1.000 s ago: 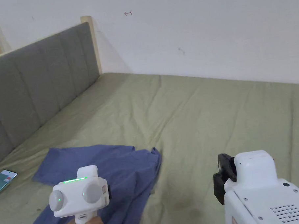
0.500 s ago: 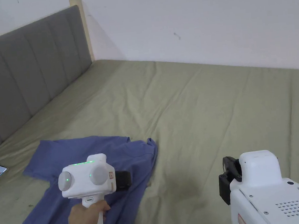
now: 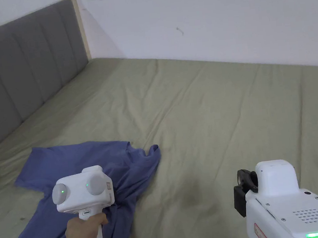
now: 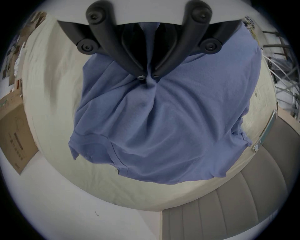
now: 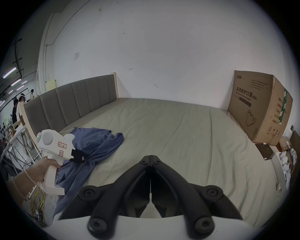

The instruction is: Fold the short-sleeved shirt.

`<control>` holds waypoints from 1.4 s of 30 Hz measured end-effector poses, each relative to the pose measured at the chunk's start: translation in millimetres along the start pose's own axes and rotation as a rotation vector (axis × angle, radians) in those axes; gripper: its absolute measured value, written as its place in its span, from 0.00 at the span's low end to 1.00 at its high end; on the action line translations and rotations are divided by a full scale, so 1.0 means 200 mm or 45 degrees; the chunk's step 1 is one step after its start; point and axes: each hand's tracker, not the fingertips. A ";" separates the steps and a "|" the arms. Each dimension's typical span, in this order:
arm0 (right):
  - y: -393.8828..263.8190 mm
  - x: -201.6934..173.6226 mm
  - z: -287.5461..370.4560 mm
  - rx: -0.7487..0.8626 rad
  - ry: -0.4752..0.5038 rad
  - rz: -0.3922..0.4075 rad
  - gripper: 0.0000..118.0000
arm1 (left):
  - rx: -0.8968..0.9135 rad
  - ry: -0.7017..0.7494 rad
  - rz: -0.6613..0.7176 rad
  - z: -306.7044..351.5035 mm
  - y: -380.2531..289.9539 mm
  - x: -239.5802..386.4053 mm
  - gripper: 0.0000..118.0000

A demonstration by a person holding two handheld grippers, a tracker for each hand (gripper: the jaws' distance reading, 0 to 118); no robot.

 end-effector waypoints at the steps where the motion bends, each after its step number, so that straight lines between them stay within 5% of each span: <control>1: 0.00 0.01 0.01 0.002 -0.001 -0.008 0.00 | 0.003 -0.032 0.031 0.03 0.02 -0.02 0.00; 11: 0.05 0.19 0.14 0.067 -0.074 -0.125 0.00 | 0.231 -0.344 0.160 0.55 0.25 0.08 0.00; 24: 0.15 0.65 0.60 0.292 -0.431 -0.229 0.00 | 0.419 -1.053 -0.411 1.25 0.05 1.27 0.00; 30: 0.07 0.89 0.78 0.300 -0.597 -0.315 0.00 | 0.122 -1.136 -0.574 0.96 -0.38 1.66 0.00; 37: -0.13 1.08 0.80 0.169 -0.690 -0.426 0.00 | -0.316 -0.844 -0.833 0.35 -0.98 1.84 0.00; 42: -0.23 1.13 0.73 0.066 -0.689 -0.456 0.00 | -0.285 -0.813 -0.850 0.29 -1.04 1.80 0.06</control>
